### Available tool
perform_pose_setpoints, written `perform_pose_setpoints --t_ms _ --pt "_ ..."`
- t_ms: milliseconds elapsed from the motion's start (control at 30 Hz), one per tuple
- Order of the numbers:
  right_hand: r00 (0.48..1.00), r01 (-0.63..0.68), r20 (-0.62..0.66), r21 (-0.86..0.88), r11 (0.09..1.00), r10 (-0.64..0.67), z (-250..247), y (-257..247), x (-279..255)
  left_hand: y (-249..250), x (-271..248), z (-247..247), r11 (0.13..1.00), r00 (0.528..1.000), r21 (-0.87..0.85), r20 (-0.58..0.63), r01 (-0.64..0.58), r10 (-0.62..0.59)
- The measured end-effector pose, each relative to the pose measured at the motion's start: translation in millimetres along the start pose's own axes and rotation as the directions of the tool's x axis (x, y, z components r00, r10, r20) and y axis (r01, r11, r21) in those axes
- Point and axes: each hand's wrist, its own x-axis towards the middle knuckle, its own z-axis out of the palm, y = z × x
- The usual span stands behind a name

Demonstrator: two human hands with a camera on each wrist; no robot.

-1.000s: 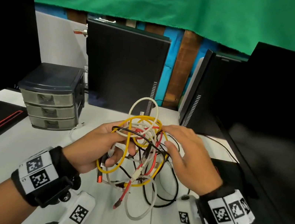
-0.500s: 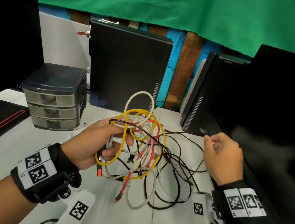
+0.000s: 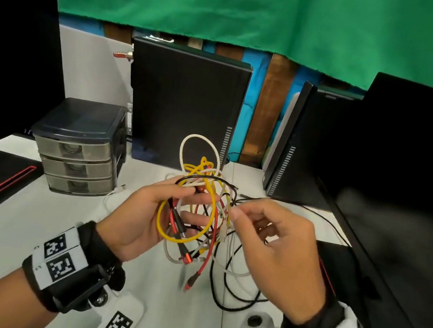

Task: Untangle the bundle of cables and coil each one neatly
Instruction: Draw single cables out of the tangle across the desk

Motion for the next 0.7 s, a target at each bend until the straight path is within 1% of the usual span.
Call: perform_pose_setpoints --t_ms 100,200,367,467,567,633,700 --pt "0.999 0.000 0.035 0.019 1.000 -0.001 5 1 -3 -1 -1 2 0.999 1.000 -0.048 0.018 0.024 -0.023" --pt "0.998 -0.009 0.059 -0.023 1.000 0.011 12 7 -5 -2 -1 4 0.997 0.999 -0.065 0.034 0.037 -0.035" --pt "0.995 -0.044 0.085 -0.040 0.998 0.047 18 12 -6 -8 -1 4 0.993 0.997 -0.100 0.051 0.057 -0.052" --pt "0.992 -0.043 0.115 -0.007 0.999 0.043 20 11 -6 -12 1 1 0.988 0.997 -0.141 0.052 0.059 -0.052" --pt "0.999 -0.045 0.027 0.021 0.999 0.044 18 6 -6 -15 2 -2 0.986 0.996 -0.154 0.076 0.058 -0.047" --pt "0.998 -0.013 -0.053 0.049 0.999 0.015 15 1 -6 -17 3 -4 0.981 0.990 -0.182 0.138 0.060 -0.035" --pt "0.994 0.031 -0.107 0.061 0.998 -0.024 13 -3 -6 -19 4 -4 0.978 0.978 -0.202 0.206 0.051 -0.008"
